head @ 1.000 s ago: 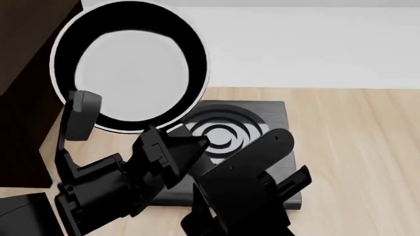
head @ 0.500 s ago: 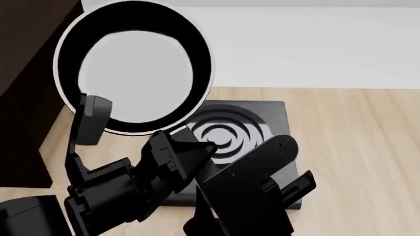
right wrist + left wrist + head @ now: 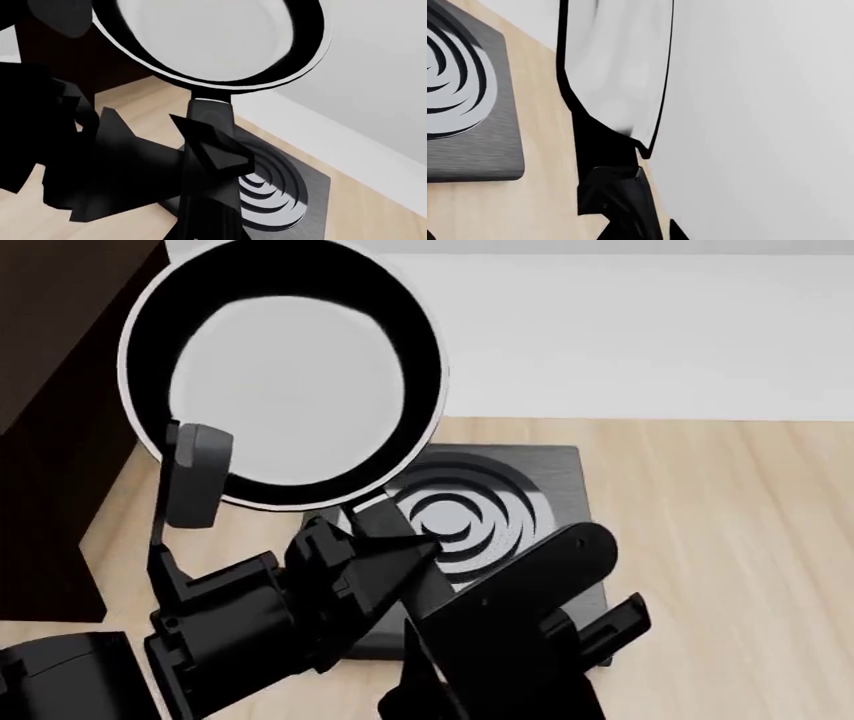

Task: Put the frying pan on the cabinet shelf.

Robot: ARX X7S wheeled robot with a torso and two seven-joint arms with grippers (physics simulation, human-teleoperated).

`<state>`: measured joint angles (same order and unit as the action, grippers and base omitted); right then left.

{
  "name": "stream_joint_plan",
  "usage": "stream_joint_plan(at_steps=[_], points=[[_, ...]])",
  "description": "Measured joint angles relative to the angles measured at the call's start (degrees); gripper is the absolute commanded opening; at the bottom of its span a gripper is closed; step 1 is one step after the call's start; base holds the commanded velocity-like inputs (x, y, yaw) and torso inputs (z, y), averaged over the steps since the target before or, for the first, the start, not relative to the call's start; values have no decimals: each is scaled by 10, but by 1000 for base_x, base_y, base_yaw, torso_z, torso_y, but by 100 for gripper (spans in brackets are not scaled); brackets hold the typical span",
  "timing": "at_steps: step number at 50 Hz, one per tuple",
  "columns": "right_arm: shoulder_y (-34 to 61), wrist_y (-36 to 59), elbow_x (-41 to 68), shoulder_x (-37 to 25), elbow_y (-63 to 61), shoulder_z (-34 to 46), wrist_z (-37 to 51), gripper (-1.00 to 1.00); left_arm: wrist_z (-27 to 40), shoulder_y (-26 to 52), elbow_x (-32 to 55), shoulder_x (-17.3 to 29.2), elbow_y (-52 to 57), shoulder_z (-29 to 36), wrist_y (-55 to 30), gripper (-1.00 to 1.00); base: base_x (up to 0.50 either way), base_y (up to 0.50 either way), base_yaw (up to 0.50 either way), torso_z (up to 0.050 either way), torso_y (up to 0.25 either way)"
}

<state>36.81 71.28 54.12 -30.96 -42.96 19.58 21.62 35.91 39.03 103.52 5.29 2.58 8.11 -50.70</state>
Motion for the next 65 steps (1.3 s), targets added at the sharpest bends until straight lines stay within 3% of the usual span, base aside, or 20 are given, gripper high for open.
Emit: stream_joint_plan(at_steps=[12, 13, 41, 51, 65], points=[[-4, -2, 8, 0, -5, -8, 9, -100, -4, 0, 7, 4, 5, 12, 16, -100, 0, 0, 0, 1, 3], [-5, -3, 8, 0, -5, -9, 9, 100, -4, 0, 8, 4, 5, 13, 18, -100, 0, 0, 0, 0, 0], [-24, 25, 113, 2, -60, -93, 94, 100, -13, 36, -82, 54, -58, -21, 39, -100, 0, 0, 0, 0, 2], [-36, 29, 178, -5, -87, -135, 146, 100, -35, 84, -76, 83, -121, -46, 50, -100, 0, 0, 0, 1, 2], [-54, 16, 192, -3, -97, -141, 164, 100, -68, 173, -49, 126, -273, -90, 65, -100, 0, 0, 0, 0, 2]])
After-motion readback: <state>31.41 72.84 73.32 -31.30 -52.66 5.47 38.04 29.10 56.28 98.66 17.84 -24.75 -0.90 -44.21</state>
